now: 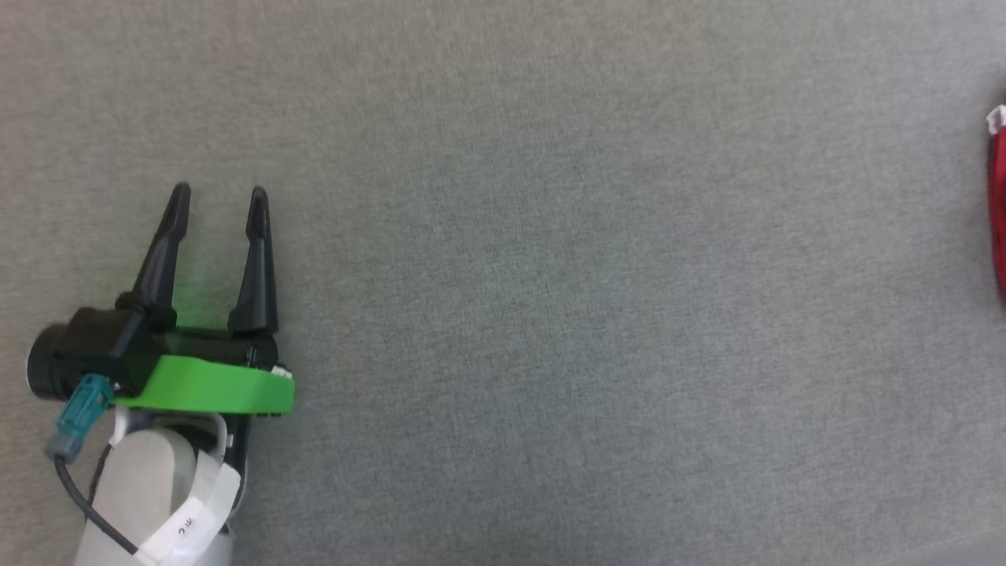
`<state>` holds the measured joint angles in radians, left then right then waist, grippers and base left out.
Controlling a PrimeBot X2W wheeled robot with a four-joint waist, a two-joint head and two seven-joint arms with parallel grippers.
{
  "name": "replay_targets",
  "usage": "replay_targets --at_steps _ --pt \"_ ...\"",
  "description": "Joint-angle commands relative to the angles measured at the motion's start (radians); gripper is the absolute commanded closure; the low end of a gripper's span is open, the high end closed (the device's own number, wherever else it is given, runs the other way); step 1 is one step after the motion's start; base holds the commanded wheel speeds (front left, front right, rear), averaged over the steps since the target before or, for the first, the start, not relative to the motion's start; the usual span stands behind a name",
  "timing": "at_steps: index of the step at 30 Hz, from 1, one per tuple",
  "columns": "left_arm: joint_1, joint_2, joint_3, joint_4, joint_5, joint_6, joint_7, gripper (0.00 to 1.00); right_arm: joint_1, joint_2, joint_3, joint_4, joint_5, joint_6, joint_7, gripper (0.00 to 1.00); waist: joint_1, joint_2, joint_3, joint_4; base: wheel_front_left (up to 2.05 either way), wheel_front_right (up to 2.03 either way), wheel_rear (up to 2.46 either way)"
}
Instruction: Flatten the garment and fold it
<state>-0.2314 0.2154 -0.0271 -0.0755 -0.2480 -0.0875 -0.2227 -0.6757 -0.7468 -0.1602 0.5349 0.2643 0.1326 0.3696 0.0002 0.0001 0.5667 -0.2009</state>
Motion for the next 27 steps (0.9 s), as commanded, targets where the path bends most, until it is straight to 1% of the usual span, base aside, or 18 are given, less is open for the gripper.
replay_targets --at_steps 1,3,5,9,13,17,18,20,24,27 --pt "0.013 -0.009 0.007 0.019 -0.022 0.003 -0.011 0.00 -0.016 0.004 0.001 -0.032 0.031 -0.002 -0.025 0.00 -0.0002 -0.0001 -0.103 0.025 0.00 0.00 0.00" --pt "0.019 -0.021 0.012 0.043 -0.031 0.004 -0.020 0.00 -0.018 0.016 -0.002 -0.083 0.086 -0.002 -0.058 0.00 -0.0002 -0.0001 -0.152 0.032 0.00 0.00 0.00" --pt "0.028 -0.034 0.021 0.064 -0.042 0.007 -0.027 0.00 -0.016 0.021 0.022 -0.143 0.116 -0.002 -0.080 0.00 -0.0002 -0.0001 -0.201 0.038 0.00 0.00 0.00" --pt "0.051 -0.059 0.041 0.094 -0.058 0.010 -0.035 0.00 -0.019 0.080 0.039 -0.257 0.159 -0.002 -0.125 0.00 -0.0002 -0.0001 -0.298 0.057 0.00 0.00 0.00" --pt "0.080 -0.078 0.062 0.110 -0.064 0.012 -0.038 0.00 0.003 0.190 0.045 -0.366 0.164 -0.002 -0.198 0.00 -0.0002 -0.0001 -0.384 0.082 0.00 0.00 0.00" --pt "0.111 -0.094 0.090 0.121 -0.060 0.030 -0.039 0.00 0.066 0.332 0.061 -0.458 0.151 -0.002 -0.278 0.00 -0.0002 -0.0001 -0.454 0.107 0.00 0.00 0.00" --pt "0.118 -0.100 0.097 0.126 -0.059 0.037 -0.039 0.00 0.089 0.373 0.064 -0.477 0.141 -0.002 -0.302 0.00 -0.0002 -0.0001 -0.475 0.115 0.00 0.00 0.00" --pt "0.131 -0.109 0.103 0.133 -0.056 0.047 -0.039 0.00 0.138 0.437 0.080 -0.509 0.122 -0.002 -0.334 0.00 -0.0002 -0.0001 -0.504 0.132 0.00 0.00 0.00" --pt "0.147 -0.121 0.102 0.145 -0.051 0.056 -0.039 0.00 0.254 0.553 0.106 -0.566 0.066 -0.002 -0.400 0.00 -0.0002 -0.0001 -0.546 0.162 0.00 0.00 0.00" --pt "0.157 -0.125 0.097 0.155 -0.045 0.058 -0.039 0.00 0.353 0.626 0.128 -0.582 0.032 -0.002 -0.462 0.00 -0.0002 -0.0001 -0.572 0.179 0.00 0.00 0.00"
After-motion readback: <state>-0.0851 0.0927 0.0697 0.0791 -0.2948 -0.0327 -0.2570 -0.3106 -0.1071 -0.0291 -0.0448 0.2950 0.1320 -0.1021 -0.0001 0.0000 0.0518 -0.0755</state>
